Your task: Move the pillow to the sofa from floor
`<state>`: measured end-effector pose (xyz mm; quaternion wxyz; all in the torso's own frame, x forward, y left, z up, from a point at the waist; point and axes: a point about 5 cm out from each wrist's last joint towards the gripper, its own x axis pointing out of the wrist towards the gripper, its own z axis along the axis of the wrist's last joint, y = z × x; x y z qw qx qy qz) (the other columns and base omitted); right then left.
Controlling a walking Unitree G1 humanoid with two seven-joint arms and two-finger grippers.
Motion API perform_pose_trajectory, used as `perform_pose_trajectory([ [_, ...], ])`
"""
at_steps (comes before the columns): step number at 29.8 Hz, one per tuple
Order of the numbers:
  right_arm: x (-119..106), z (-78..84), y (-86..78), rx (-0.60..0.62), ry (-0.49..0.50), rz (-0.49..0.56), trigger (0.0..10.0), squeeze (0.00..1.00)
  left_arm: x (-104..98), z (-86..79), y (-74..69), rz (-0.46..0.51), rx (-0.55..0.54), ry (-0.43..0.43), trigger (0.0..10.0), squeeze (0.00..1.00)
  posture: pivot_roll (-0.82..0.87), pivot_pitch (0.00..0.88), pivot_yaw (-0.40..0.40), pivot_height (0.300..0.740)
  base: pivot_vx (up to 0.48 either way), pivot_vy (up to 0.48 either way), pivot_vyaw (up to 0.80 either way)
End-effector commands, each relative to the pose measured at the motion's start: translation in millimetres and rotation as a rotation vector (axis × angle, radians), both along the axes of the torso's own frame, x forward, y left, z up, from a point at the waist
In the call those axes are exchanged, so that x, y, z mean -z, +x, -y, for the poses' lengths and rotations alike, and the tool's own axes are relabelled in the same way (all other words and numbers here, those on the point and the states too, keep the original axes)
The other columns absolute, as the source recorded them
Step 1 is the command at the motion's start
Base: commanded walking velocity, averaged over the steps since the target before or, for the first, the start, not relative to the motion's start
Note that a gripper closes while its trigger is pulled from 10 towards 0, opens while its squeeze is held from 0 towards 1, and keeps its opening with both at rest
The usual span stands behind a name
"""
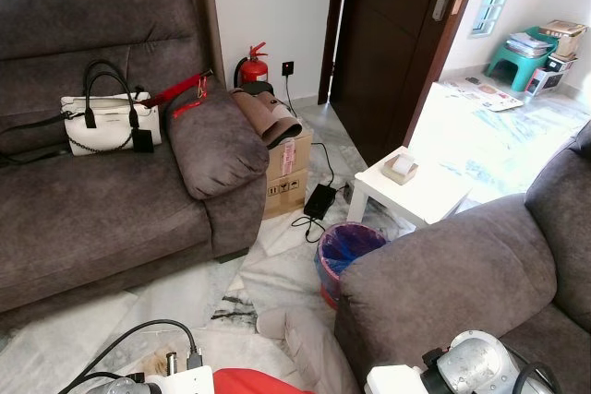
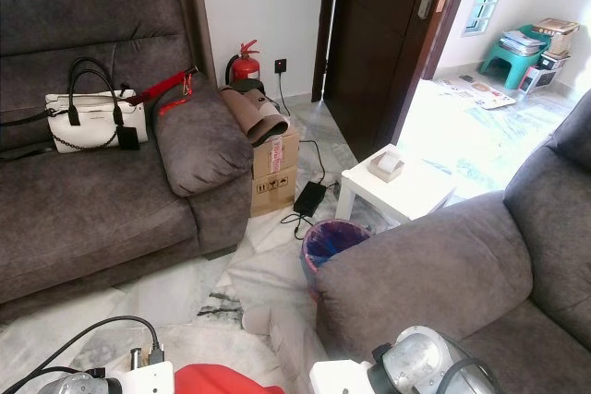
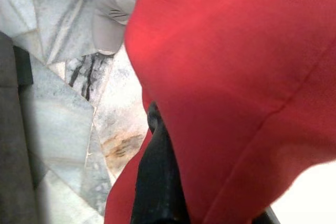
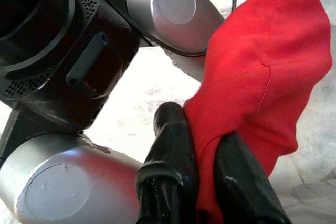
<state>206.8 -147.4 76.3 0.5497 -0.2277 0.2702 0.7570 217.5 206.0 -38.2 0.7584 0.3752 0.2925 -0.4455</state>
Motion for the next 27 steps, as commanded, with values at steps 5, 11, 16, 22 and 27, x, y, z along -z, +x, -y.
perform_pose_trajectory([
  [5,8,-8.5,16.6,0.114,0.108,0.052,10.0,0.0,-17,4.9,20.9,0.087,-0.149,-0.16,0.0,0.0,0.13,0.0,-0.033,0.74,0.0,0.0,0.0],
  [11,18,-16.1,56.0,0.655,0.359,0.122,10.0,0.0,-65,0.8,73.4,0.378,-0.682,-0.556,10.0,0.0,0.16,0.0,-0.035,0.74,0.0,0.0,0.0],
  [16,28,-12.7,71.2,0.929,0.42,0.106,10.0,0.0,-77,17.8,77.0,0.492,-0.807,-0.706,10.0,0.0,0.17,0.003,-0.034,0.74,0.0,0.0,0.0],
  [22,30,-12.3,82.5,1.175,0.506,0.135,10.0,0.0,-93,38.2,71.5,0.63,-0.863,-0.762,10.0,0.0,0.17,0.011,-0.035,0.74,0.0,0.0,0.0],
  [27,26,-10.5,88.5,1.245,0.54,0.17,10.0,0.0,-97,37.7,65.5,0.662,-0.873,-0.754,10.0,0.0,0.18,0.014,-0.041,0.74,0.0,0.0,0.0],
])
